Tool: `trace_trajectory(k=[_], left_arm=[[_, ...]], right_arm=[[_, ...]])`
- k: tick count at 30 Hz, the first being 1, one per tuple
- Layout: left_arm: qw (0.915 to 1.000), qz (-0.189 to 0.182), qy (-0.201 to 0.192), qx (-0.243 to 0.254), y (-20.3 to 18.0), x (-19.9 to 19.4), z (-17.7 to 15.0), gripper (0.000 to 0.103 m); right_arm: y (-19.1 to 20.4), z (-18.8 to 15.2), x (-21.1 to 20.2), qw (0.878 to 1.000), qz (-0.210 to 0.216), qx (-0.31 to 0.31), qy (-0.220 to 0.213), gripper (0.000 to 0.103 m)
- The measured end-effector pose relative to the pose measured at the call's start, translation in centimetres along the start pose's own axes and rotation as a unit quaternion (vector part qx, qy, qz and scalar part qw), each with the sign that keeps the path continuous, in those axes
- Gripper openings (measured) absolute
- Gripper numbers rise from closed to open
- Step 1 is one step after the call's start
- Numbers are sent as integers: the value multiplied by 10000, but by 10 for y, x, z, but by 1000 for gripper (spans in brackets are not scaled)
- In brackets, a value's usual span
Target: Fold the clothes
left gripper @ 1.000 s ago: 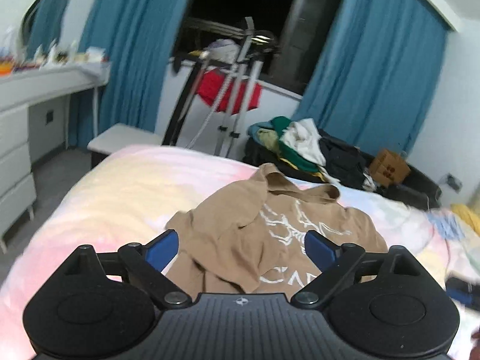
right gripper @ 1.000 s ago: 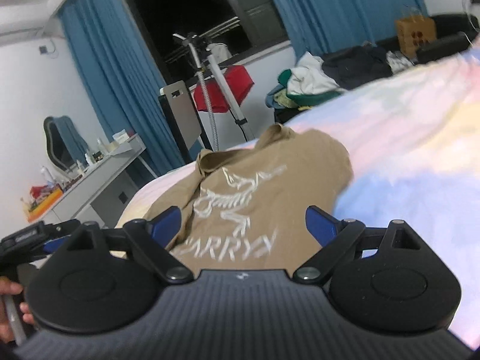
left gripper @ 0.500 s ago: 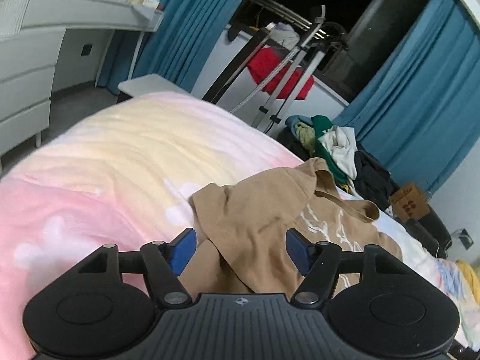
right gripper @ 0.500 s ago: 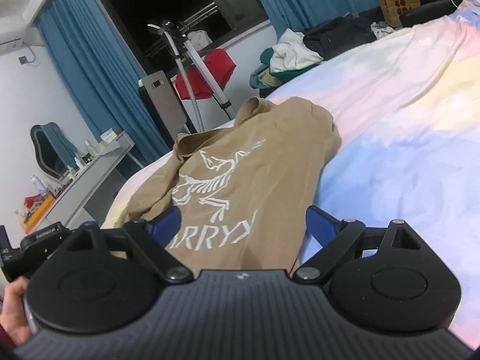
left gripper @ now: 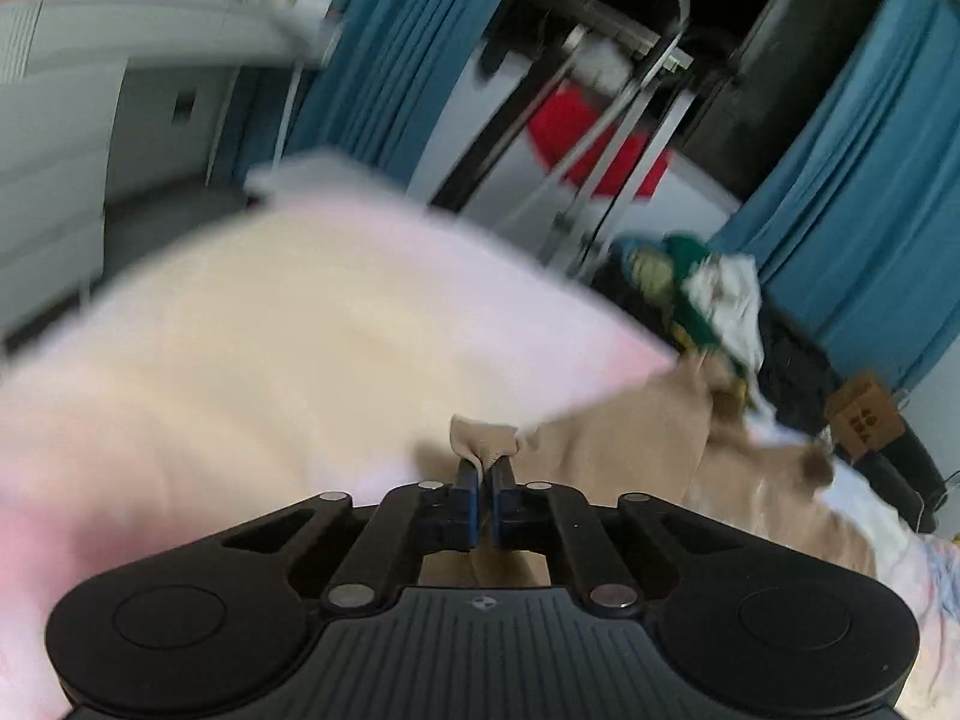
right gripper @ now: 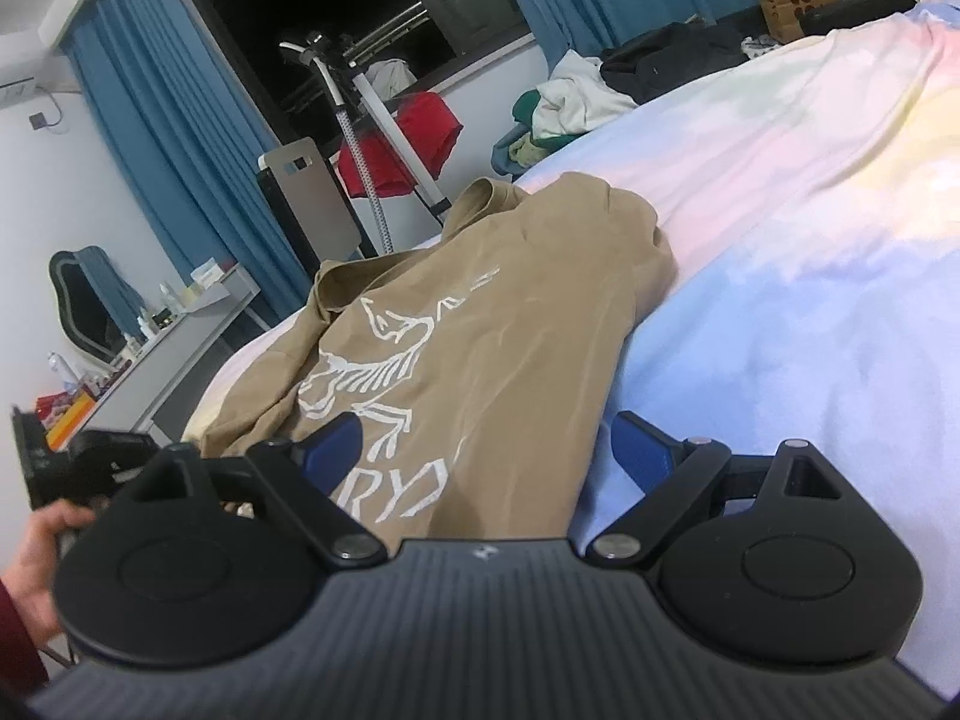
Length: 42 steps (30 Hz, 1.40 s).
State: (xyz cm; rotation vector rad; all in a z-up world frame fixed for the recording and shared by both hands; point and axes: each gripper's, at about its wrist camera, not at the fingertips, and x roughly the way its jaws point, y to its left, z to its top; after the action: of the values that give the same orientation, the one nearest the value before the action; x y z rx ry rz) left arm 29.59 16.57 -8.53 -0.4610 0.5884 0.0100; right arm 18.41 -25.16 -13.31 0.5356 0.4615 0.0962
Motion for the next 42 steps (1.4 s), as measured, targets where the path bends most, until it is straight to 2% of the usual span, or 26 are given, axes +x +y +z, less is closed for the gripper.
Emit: trace_trajectory(k=[5, 8, 11, 13, 15, 17, 19, 23, 24, 26, 28, 31, 33, 37, 40, 42], left_arm=[[9973, 199, -465, 529, -11, -13, 66, 4], [9912, 641, -719, 908, -23, -7, 113, 3], [9775, 1338, -852, 1388, -40, 16, 148, 4], [9677, 1717, -815, 1655, -50, 39, 160, 4], [9576, 2025, -751, 1910, -53, 63, 158, 4], [9519, 2237, -575, 2015, -50, 87, 146, 4], [9571, 2131, -500, 1898, -41, 100, 134, 6], [9652, 1828, -417, 1825, -26, 99, 111, 27], [9676, 1767, -384, 1761, -22, 90, 106, 33], [9723, 1646, -316, 1626, -14, 71, 97, 36], [9813, 1385, -213, 1318, 1, 36, 85, 41], [9853, 1042, 219, 1334, 12, -22, 56, 43], [9853, 753, 622, 1403, 20, -67, 26, 44], [9749, 491, 1393, 1667, 23, -135, -32, 43], [9683, 263, 1559, 1935, 16, -175, -67, 42], [9608, 248, 1639, 2222, 13, -187, -85, 42]], right_arm=[[10, 0, -5, 9996, -33, -233, -141, 91], [11, 1, -3, 9994, -62, -296, -174, 91], [10, 1, 2, 9994, -85, -304, -167, 91], [10, 0, 6, 9993, -115, -339, -146, 91], [9, 0, 10, 9991, -147, -371, -120, 91], [8, -2, 15, 9991, -165, -391, -75, 91], [6, -3, 18, 9990, -164, -416, -43, 91], [2, -7, 26, 9991, -161, -381, 64, 91], [2, -8, 28, 9991, -157, -370, 92, 91], [3, -8, 29, 9992, -146, -370, 101, 91], [4, -7, 29, 9991, -128, -397, 79, 91], [7, -6, 26, 9990, -96, -429, 26, 91], [8, -5, 23, 9990, -92, -437, 11, 91], [13, -3, 12, 9984, -125, -541, -62, 91], [18, -1, -4, 9976, -176, -647, -174, 91], [22, 0, -17, 9971, -209, -691, -245, 91]])
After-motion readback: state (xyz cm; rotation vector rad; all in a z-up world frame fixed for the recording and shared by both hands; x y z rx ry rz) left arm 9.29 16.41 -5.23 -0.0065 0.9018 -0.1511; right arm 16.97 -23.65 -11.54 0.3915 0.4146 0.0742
